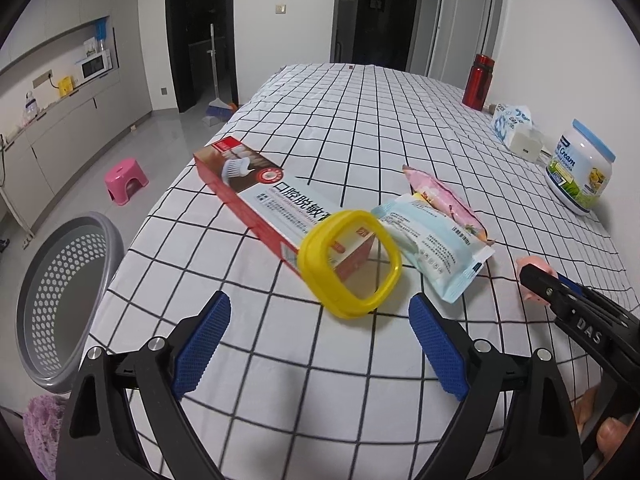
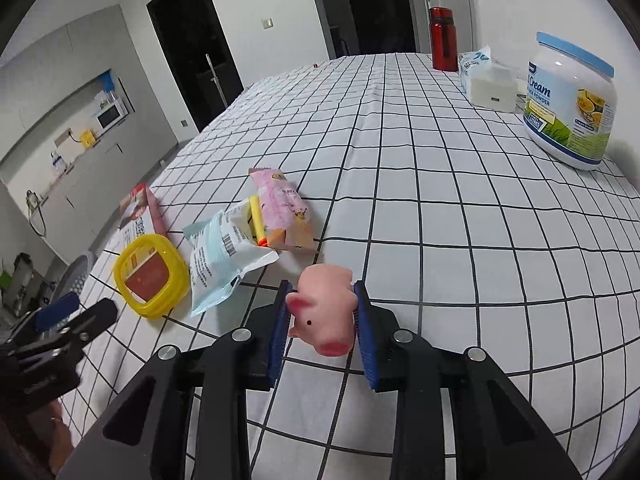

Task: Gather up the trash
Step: 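Grasp the yellow tape roll with the left gripper while the right holds the pig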

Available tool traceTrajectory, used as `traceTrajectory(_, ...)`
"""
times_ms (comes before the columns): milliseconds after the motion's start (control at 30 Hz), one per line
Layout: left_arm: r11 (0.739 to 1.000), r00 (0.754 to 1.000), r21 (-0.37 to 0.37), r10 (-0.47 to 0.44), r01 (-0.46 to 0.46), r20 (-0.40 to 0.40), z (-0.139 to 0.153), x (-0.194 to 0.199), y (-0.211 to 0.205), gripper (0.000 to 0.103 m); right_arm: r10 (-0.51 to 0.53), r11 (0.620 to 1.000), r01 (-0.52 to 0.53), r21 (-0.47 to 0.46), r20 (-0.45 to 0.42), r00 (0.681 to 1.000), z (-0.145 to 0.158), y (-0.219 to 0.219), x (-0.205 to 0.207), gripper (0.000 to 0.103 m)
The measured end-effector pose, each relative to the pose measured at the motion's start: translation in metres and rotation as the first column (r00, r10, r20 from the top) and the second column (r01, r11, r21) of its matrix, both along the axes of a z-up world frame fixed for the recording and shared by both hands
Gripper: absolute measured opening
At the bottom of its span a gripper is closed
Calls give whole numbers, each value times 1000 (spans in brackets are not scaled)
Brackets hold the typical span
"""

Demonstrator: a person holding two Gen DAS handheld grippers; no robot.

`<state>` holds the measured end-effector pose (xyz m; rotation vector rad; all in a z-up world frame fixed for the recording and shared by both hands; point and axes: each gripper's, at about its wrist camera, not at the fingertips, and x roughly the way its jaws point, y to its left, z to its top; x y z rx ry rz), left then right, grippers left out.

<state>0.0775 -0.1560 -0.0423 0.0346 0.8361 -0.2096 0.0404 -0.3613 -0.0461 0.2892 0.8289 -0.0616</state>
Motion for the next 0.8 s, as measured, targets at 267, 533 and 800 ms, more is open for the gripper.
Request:
traceTrajectory(267,999,999,29,44,-43,-30,-18,17,-20,91,15,999,-17,34,35,999,7,-1,-6,30)
traceTrajectory(533,997,997,56,63,-60,-49,-29,31,-33,91,23,997,-27,70,53,998,13,-3,-9,30)
traceTrajectory(800,996,997,75,56,-51,-60,-33,37,-44,74,38,996,-43,79,65,997,15,0,-12,30)
